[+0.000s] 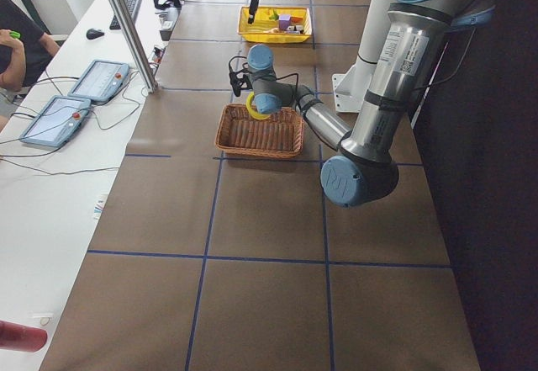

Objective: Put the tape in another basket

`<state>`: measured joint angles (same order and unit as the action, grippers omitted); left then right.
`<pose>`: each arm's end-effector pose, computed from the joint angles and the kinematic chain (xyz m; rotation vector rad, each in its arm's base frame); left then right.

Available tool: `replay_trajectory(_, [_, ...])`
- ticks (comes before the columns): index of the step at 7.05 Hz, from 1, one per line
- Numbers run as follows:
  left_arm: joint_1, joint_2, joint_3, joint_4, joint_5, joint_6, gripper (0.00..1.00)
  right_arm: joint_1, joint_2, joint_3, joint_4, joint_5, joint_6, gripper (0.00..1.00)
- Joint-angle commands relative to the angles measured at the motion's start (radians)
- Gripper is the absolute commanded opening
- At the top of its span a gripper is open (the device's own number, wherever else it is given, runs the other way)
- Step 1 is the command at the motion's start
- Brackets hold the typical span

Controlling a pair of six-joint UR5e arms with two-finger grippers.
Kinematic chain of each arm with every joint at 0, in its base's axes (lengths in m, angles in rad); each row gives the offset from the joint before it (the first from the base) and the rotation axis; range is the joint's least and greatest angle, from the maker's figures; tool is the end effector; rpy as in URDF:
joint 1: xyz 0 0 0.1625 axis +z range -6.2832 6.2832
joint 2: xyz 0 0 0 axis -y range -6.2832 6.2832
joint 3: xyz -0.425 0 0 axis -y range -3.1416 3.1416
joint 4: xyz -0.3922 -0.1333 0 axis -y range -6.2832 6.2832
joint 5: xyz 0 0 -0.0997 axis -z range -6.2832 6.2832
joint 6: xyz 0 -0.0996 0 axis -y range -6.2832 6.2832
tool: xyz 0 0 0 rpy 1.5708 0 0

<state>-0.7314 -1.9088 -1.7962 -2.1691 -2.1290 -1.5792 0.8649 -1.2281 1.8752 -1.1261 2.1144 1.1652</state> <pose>0.3851 -0.4538 0.2961 -0.0618 1.2313 -0.3204 -0.3123 -0.4924 0.2771 0.2375 -1.1416 0.1095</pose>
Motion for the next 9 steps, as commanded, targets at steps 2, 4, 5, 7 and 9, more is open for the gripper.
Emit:
replay_trajectory(2, [0.108,-0.002,0.005,0.196,0.170,0.189,0.00,0.115,-0.031,0.079,-0.333,0.074,-0.357,1.00])
replay_trajectory(4, [0.110,-0.001,0.002,0.280,0.195,0.287,0.00,0.152,-0.077,0.090,-0.397,0.076,-0.497,1.00])
replay_trajectory(5, [0.110,-0.001,-0.002,0.307,0.230,0.333,0.00,0.166,-0.103,0.090,-0.397,0.076,-0.537,1.00])
replay_trajectory(7, [0.112,0.002,-0.006,0.310,0.235,0.375,0.44,0.169,-0.125,0.104,-0.397,0.078,-0.544,1.00])
replay_trajectory(9, [0.104,0.007,-0.026,0.311,0.235,0.375,1.00,0.181,-0.149,0.104,-0.399,0.078,-0.594,1.00])
